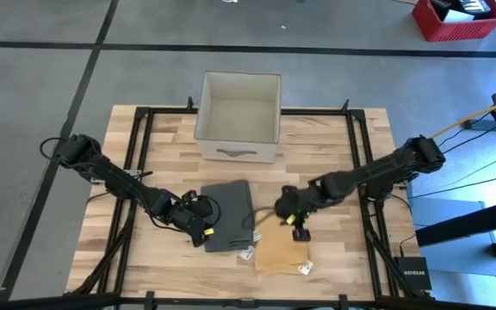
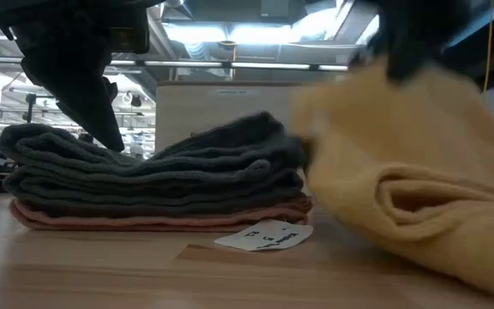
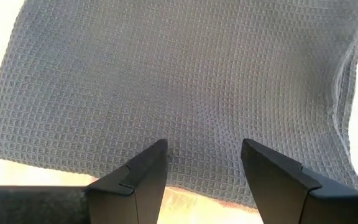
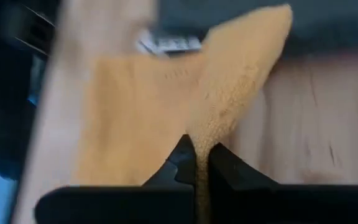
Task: Fold towel
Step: Stack the yellow towel on the dark gray towel
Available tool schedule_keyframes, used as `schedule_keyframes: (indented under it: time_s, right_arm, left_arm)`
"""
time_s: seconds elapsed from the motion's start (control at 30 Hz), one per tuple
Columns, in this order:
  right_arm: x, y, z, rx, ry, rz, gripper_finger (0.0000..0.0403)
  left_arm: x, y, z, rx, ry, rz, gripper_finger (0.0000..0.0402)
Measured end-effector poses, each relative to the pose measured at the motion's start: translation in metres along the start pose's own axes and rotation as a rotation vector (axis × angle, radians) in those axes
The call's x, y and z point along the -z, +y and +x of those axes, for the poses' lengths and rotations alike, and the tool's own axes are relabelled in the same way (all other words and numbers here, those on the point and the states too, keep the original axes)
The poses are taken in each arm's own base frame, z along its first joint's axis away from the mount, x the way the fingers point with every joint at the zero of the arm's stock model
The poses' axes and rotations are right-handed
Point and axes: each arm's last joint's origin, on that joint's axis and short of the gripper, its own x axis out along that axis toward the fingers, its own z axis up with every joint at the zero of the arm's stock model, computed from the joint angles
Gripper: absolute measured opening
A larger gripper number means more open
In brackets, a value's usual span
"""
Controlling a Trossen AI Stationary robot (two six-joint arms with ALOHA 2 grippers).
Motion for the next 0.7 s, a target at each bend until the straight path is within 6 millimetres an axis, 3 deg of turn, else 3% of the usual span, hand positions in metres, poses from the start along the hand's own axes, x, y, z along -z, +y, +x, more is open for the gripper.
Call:
schedule_keyframes:
  time_s: [0.17, 0.27, 0.5, 0.7]
  right_arm:
    - [-0.03, 0.049, -0.028, -0.019, -0.159, -0.091, 0.0016]
    - [-0.042, 0.067, -0.036, -0.029, -0.205, -0.125, 0.0013]
    - [-0.051, 0.09, -0.026, -0.065, -0.184, -0.173, 0.0014]
    - [-0.076, 0.099, -0.02, -0.029, -0.275, -0.256, 0.0011]
  left_arm:
    - [0.0, 0.0, 0.0, -0.005, -0.005, -0.004, 0.0196]
    - [0.0, 0.0, 0.0, -0.006, -0.006, -0.005, 0.0196]
    - [-0.001, 0.001, 0.0, -0.017, -0.015, -0.004, 0.0196]
    - [-0.001, 0.002, -0.001, -0.026, -0.012, 0.007, 0.0196]
